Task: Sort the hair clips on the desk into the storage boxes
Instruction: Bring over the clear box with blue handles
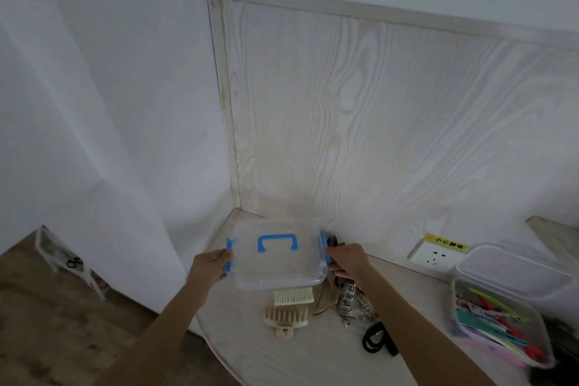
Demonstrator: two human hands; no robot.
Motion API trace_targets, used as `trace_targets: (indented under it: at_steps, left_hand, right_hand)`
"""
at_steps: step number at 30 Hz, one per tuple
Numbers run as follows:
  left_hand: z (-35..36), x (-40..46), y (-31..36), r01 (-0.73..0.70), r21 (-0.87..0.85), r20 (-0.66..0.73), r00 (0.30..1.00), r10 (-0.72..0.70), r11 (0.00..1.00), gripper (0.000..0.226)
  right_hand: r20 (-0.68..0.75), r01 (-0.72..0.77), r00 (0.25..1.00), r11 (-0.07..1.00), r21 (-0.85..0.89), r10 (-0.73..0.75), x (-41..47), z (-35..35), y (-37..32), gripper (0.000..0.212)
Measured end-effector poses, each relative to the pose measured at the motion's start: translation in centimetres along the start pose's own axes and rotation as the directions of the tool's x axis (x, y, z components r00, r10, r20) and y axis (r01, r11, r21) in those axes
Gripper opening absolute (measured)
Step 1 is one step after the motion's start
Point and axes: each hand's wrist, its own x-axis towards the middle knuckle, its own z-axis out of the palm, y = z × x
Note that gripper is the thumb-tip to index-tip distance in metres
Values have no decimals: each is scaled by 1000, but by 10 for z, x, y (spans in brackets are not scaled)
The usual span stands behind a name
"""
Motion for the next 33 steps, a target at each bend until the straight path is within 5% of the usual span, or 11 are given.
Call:
trace_targets:
  at_steps: [2,4,7,9,12,16,19,22,26,28,33]
  left_hand:
    - [0,-2,-4,17,69,45,999,-21,997,33]
    - [-3,-2,-9,-138,190,-14,990,143,972,32]
    - [-10,0,-17,-332,341,-24,932,361,880,36]
    - [-12,-10,-14,-294,500,-52,929,367,815,24]
    - [-6,-21,-9,-240,676,77,963,257,697,27]
    - [-3,-23,-6,-297,712,192,954,230,636,29]
    - [-4,-23,-5,-330,788,248,943,222,520,28]
    - [-6,-26,-9,-352,836,250,927,279,421,29]
    - [-12,-35,-14,-358,814,207,914,348,457,42]
    - [-15,-38,-14,-362,747,158,911,380,558,48]
    - [-23,-44,-4,-356,649,107,918,383,672,45]
  right_hand:
    - [12,-63,998,998,18,62,5,-4,6,27]
    - [32,-90,995,996,5,90,3,-8,11,23]
    - [-47,142,988,988,-61,-145,2,-12,18,9]
    - [-76,260,958,951,-164,-275,-6,-11,15,15]
    - [50,255,966,897,-361,-255,-14,-9,9,19]
    - [153,284,959,826,-486,-240,-25,-6,2,35]
    - [118,233,972,876,-422,-201,-21,1,-2,32]
    - [189,90,980,983,-161,-59,-21,4,-7,19]
    - [313,-47,950,995,91,16,-28,-5,-8,23]
    - [323,-109,945,978,176,47,-27,-5,-5,13]
    - [292,-90,956,981,175,35,-27,2,-9,29]
